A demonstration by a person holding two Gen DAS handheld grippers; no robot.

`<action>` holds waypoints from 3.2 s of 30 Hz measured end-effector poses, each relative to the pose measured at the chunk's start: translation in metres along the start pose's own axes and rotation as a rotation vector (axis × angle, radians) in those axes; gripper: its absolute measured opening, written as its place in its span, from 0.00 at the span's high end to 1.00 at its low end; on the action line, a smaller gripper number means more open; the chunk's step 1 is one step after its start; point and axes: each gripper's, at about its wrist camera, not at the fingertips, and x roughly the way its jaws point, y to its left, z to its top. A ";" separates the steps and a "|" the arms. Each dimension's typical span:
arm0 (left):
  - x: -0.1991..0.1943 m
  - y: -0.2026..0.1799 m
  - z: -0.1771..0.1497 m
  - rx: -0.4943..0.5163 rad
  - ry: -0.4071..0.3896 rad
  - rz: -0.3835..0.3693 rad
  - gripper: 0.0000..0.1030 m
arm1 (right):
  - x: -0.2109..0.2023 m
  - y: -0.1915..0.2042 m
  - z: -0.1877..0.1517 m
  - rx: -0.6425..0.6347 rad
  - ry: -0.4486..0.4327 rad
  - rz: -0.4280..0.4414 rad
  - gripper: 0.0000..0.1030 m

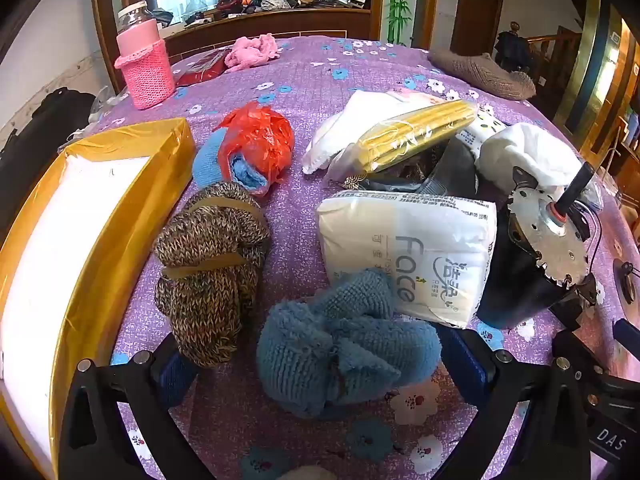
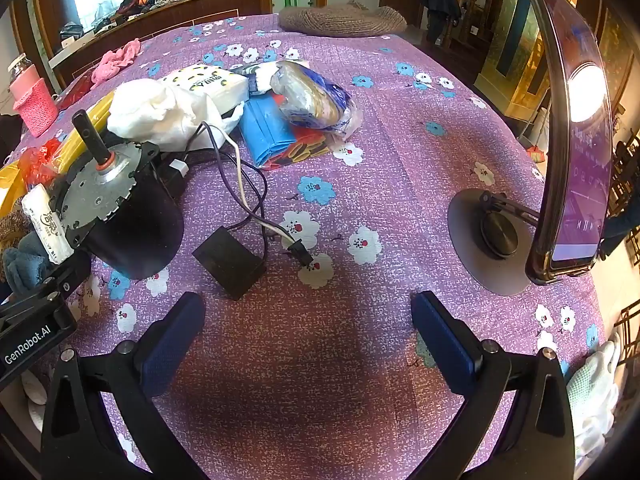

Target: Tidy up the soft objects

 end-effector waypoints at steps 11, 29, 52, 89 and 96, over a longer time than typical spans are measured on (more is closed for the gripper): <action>-0.001 -0.001 -0.001 -0.011 -0.001 0.012 0.01 | 0.000 0.000 0.000 0.001 -0.001 0.002 0.00; -0.025 -0.001 -0.013 -0.007 0.072 -0.003 0.01 | 0.000 0.000 0.000 0.001 -0.001 0.002 0.00; -0.036 0.002 -0.019 0.018 0.129 -0.050 0.03 | 0.000 0.000 0.000 0.001 -0.001 0.002 0.00; -0.110 0.063 -0.041 0.064 -0.035 -0.235 0.17 | 0.001 -0.001 0.002 -0.028 0.002 0.021 0.00; -0.125 0.076 -0.045 0.052 -0.060 -0.239 0.16 | -0.028 -0.021 -0.004 -0.004 -0.029 0.106 0.00</action>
